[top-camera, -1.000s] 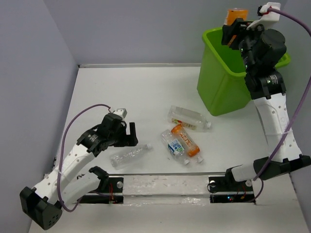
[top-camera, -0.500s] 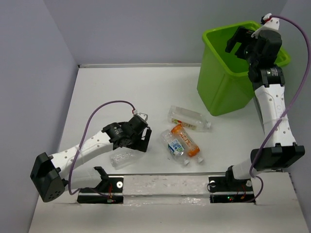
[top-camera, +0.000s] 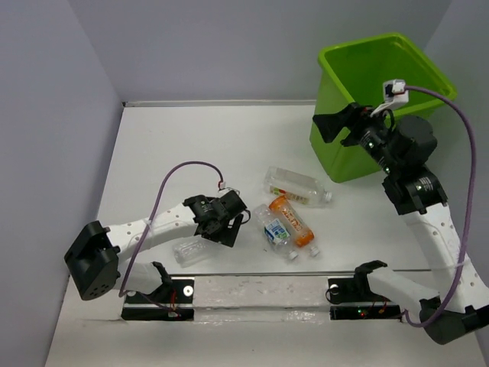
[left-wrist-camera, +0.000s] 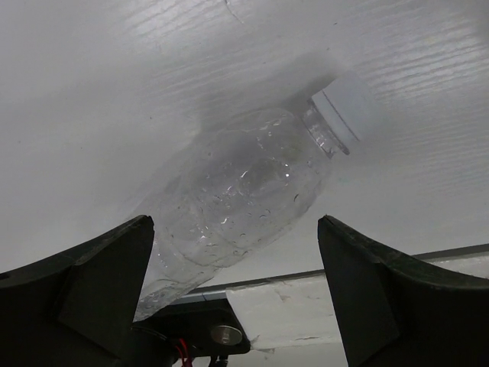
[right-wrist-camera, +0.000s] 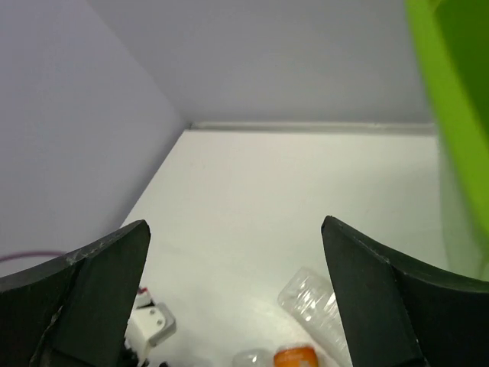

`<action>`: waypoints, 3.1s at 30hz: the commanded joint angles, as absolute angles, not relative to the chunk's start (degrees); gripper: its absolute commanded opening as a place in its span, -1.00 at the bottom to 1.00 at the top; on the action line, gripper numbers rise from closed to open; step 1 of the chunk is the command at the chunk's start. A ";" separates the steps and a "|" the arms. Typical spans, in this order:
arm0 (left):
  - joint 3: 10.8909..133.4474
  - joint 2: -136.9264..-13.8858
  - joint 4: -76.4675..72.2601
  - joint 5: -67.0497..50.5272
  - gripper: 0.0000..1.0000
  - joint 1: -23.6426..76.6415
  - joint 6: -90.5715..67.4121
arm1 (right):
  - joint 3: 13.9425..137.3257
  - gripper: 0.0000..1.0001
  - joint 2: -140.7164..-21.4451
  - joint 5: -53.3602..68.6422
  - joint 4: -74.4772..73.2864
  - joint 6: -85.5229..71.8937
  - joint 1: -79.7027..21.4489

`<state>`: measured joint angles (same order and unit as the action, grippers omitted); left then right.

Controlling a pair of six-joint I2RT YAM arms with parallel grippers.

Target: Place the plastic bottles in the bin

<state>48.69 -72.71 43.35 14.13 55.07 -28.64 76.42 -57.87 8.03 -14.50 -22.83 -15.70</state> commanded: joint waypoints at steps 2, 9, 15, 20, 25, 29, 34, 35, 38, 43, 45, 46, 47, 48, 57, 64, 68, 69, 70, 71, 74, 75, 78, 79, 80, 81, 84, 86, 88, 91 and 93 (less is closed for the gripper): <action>48.16 -77.51 47.80 19.50 0.98 57.56 -34.79 | 64.88 0.99 -55.03 11.42 -6.96 -26.01 -23.71; 48.78 -83.84 51.23 23.64 0.81 62.92 -38.93 | 55.47 0.99 -50.29 16.43 -4.75 -28.04 -26.54; 48.87 -84.56 51.51 24.00 0.36 64.42 -39.46 | 52.39 0.99 -46.85 16.43 -5.19 -28.12 -26.54; 50.36 -77.71 49.93 23.20 0.14 64.42 -39.99 | 49.75 0.98 -46.58 18.89 -5.01 -28.56 -26.54; 55.54 -69.01 46.94 27.24 0.10 64.07 -42.62 | 48.08 0.97 -47.20 21.53 -2.73 -30.58 -27.07; 55.99 -61.81 31.88 24.36 0.11 63.98 -38.60 | 47.81 0.96 -48.51 25.39 -0.70 -32.51 -27.60; 52.56 -59.59 16.89 20.04 0.11 63.90 -33.84 | 48.87 0.99 -52.99 28.39 2.81 -32.17 -34.78; 52.56 -59.85 15.66 19.60 0.11 63.90 -33.40 | 49.04 0.99 -54.22 27.87 2.99 -31.99 -35.76; 52.21 -60.38 9.08 17.41 0.11 63.90 -32.61 | 49.66 0.99 -56.68 25.41 2.99 -30.68 -39.10; 50.80 -60.03 2.38 13.37 0.12 63.90 -31.38 | 50.10 0.99 -59.15 22.15 3.78 -30.41 -41.39; 50.71 -60.03 0.97 12.75 0.12 63.90 -31.12 | 50.27 0.97 -60.02 20.66 3.95 -30.41 -41.92; 50.80 -60.12 0.79 12.57 0.13 63.90 -30.94 | 50.19 0.93 -60.20 20.05 4.30 -30.50 -41.92; 50.71 -59.94 0.53 12.48 0.13 63.90 -30.85 | 50.19 0.85 -60.47 19.87 4.57 -30.59 -42.62; 50.71 -59.94 0.44 12.74 0.14 63.98 -31.11 | 50.36 0.69 -60.99 19.78 4.57 -30.67 -42.63; 50.71 -57.58 3.51 17.75 0.76 63.90 -33.66 | 55.00 -0.70 -59.15 8.37 2.56 -30.33 -43.15; 46.68 -46.07 9.31 25.30 0.98 63.90 -40.07 | 80.27 -0.78 -62.92 -12.00 -6.94 -16.11 -39.91; 42.11 -44.21 10.90 25.58 0.98 63.90 -44.55 | 95.77 -0.80 -66.53 -19.15 -11.33 -10.22 -29.47; 40.01 -44.04 10.90 25.40 0.98 63.90 -45.52 | 98.32 -0.80 -68.71 -20.29 -11.86 -9.41 -24.74; 38.86 -43.95 10.64 24.97 0.98 63.90 -46.66 | 100.70 -0.80 -69.86 -21.69 -12.30 -8.36 -22.87; 37.80 -43.95 10.29 23.83 0.98 63.98 -48.32 | 102.72 -0.80 -71.09 -25.80 -12.30 -7.04 -21.29; 33.85 -44.38 8.00 20.84 0.98 63.98 -51.75 | 107.57 -0.80 -76.63 -30.39 -12.30 -1.34 -15.66; 32.27 -44.73 7.30 20.22 0.98 63.98 -52.55 | 108.27 -0.80 -77.95 -31.02 -12.30 -0.80 -14.17; 31.20 -46.84 7.03 18.81 0.98 63.98 -53.35 | 107.93 -0.28 -82.35 -31.11 -13.35 -0.62 -9.24; 31.38 -47.28 7.12 18.63 0.98 63.98 -53.00 | 108.02 0.06 -82.79 -30.50 -13.97 -0.70 -8.36; 31.64 -47.55 7.38 18.37 0.98 63.98 -52.56 | 108.45 0.49 -83.23 -28.67 -14.93 -1.05 -7.65; 31.99 -47.72 7.73 18.20 0.98 63.98 -51.34 | 109.85 0.99 -84.45 -28.22 -19.03 -1.84 -7.65; 33.66 -46.32 8.00 18.89 0.98 63.98 -48.88 | 116.97 0.99 -84.73 -20.15 -28.52 -5.25 -7.65; 35.33 -44.83 8.52 20.91 0.98 63.98 -46.59 | 115.68 0.99 -82.54 -12.01 -31.02 -8.07 -8.96; 36.64 -43.95 9.31 23.71 0.98 63.98 -44.66 | 108.76 0.95 -75.64 -6.35 -30.77 -9.92 -13.76; 40.33 -42.80 12.91 28.12 0.98 63.90 -43.16 | 84.71 0.74 -64.10 4.73 -23.58 -13.44 -25.81; 43.22 -42.02 16.41 30.05 0.98 63.90 -42.19 | 66.91 0.54 -60.22 4.84 -19.71 -16.33 -31.79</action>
